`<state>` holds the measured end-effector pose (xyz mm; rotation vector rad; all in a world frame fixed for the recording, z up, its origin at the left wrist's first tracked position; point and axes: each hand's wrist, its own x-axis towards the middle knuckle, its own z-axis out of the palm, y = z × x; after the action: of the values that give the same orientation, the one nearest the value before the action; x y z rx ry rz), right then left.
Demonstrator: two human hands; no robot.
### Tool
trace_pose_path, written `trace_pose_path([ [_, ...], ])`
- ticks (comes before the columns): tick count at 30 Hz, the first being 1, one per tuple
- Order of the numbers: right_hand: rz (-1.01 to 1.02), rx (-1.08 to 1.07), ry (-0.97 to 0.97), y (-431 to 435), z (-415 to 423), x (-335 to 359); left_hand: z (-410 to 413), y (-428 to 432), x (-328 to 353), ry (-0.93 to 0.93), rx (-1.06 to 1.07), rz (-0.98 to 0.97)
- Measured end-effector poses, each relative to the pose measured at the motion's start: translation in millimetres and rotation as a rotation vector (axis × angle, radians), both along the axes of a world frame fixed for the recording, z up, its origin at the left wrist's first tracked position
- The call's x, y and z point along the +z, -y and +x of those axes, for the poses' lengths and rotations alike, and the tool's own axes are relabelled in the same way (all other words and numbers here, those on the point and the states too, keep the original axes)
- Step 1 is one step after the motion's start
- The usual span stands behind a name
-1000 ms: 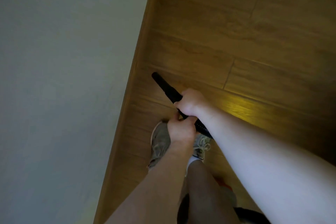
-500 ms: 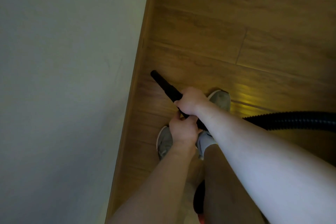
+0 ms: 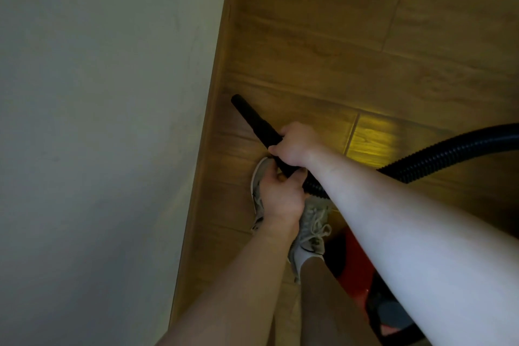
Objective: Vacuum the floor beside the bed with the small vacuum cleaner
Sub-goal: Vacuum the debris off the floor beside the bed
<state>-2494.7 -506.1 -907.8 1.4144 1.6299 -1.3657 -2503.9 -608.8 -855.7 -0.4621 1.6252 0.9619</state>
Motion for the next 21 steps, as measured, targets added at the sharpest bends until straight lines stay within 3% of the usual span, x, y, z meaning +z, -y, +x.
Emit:
trace_pose_path([
  [21,0.063,0.004,-0.081,98.9,20.2,9.3,30.5,96.8,-2.2,-0.087,0.052,0.008],
])
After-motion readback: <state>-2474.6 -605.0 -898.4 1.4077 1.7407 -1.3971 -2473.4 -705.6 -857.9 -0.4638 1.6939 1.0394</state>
